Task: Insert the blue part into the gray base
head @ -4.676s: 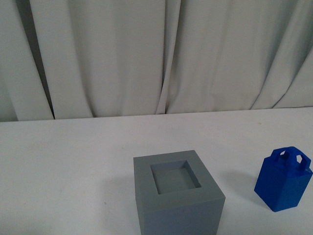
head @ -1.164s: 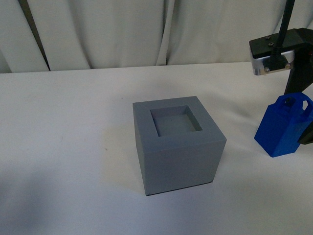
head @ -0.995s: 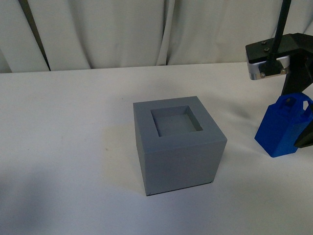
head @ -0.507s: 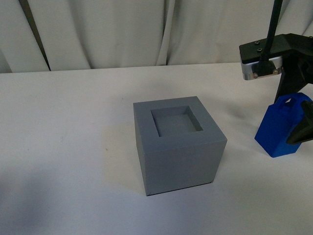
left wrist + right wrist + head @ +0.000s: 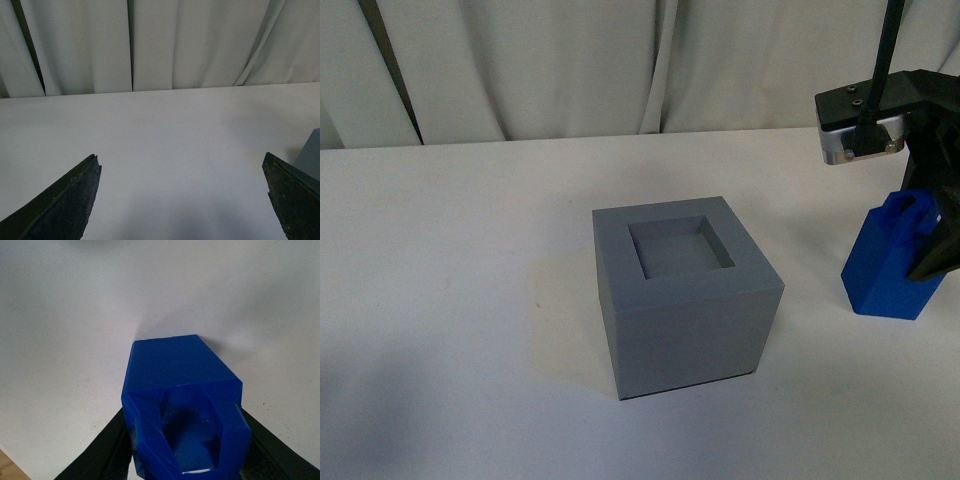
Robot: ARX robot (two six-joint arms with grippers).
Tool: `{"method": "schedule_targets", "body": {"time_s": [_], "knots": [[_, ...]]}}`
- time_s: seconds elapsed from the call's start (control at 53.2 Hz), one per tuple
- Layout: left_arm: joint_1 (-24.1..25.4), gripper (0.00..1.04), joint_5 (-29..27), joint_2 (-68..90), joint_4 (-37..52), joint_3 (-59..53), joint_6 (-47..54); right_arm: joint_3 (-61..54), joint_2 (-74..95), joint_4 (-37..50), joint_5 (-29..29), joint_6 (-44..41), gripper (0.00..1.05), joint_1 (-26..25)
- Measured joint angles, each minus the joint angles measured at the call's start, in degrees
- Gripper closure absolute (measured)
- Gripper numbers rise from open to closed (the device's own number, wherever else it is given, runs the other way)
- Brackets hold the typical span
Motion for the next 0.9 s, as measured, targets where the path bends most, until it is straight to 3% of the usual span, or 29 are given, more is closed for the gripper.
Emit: {"method": "schedule_targets", "body": {"time_s": [0.376, 0.901], "knots": [[0.0, 0.06, 0.0, 0.0, 0.0, 0.0, 0.0, 5.84, -2.32, -5.27, -2.38, 0.11, 0.57, 1.51], [0.0, 0.06, 0.0, 0.0, 0.0, 0.0, 0.0, 11.74, -6.47, -8.66, -7.82, 5.6, 0.57, 13.57]]}}
